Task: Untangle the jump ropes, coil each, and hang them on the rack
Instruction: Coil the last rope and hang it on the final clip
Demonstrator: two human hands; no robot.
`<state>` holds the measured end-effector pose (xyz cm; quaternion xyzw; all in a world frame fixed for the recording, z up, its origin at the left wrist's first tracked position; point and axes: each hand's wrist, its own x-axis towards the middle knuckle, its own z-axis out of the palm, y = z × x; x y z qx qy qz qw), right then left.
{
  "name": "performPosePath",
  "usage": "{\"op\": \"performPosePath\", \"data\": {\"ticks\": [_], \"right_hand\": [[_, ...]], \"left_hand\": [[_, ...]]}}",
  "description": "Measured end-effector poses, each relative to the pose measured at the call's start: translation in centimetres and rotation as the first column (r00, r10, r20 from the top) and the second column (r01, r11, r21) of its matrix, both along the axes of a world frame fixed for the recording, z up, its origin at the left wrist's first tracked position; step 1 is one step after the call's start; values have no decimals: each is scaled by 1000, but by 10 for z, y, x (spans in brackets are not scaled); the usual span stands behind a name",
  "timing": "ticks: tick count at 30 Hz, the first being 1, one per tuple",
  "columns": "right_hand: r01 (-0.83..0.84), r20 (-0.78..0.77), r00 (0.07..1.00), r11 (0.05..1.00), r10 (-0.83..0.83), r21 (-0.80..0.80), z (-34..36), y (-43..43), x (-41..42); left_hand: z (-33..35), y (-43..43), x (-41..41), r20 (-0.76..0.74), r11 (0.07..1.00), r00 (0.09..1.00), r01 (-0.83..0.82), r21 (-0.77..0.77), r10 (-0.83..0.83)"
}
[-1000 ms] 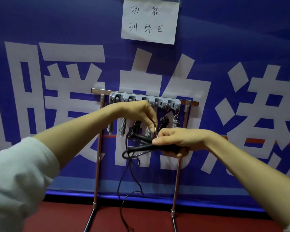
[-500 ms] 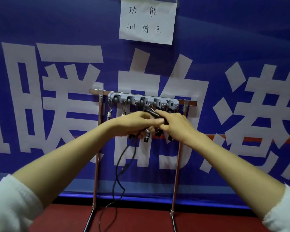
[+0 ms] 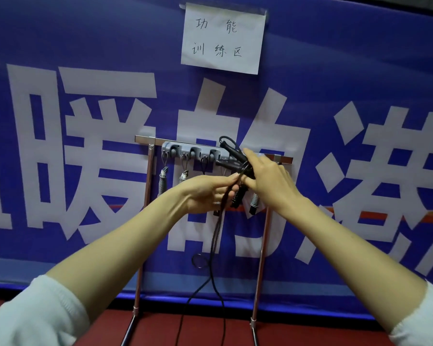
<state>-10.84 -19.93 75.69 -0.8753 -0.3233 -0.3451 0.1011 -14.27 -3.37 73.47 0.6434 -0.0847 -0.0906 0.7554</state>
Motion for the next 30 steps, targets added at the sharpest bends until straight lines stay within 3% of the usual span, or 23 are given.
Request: {"op": "performPosePath", "data": {"ticks": [3, 5, 9, 12, 14, 17, 20, 24, 30], "right_hand": [[-142, -210, 961, 974, 179, 179, 2, -4, -4], [-164, -325, 919, 965, 224, 203, 5, -9, -7], [-222, -455, 823, 930, 341, 294, 11, -15, -12], [-242, -571, 677, 873, 464, 423, 13, -15, -18], [-237, -591, 564, 798, 577, 554, 12, -13, -23], [-182, -567, 474, 705, 673, 685, 12, -12, -21], [-169, -603, 421, 712, 678, 682, 9, -14, -20], [-177, -629, 269, 679, 729, 712, 11, -19, -24], [-292, -648, 375, 748, 662, 596, 12, -21, -25]], "left_hand": [[-5, 6, 2, 186, 985, 980, -103, 136, 76], [-8, 8, 1, 269, 981, 961, -111, 161, 65], [-12, 2, -4, 422, 990, 904, -117, 76, 74], [-11, -5, -9, 447, 999, 894, -46, 29, 28], [-11, -9, -11, 471, 999, 882, -42, 27, 24], [-11, -15, -14, 553, 994, 832, -91, 54, 46], [-10, -12, -13, 605, 987, 792, -147, 62, 80], [-4, -13, -15, 677, 977, 728, -204, 65, 107], [-3, -18, -17, 697, 973, 704, -226, 42, 134]]}}
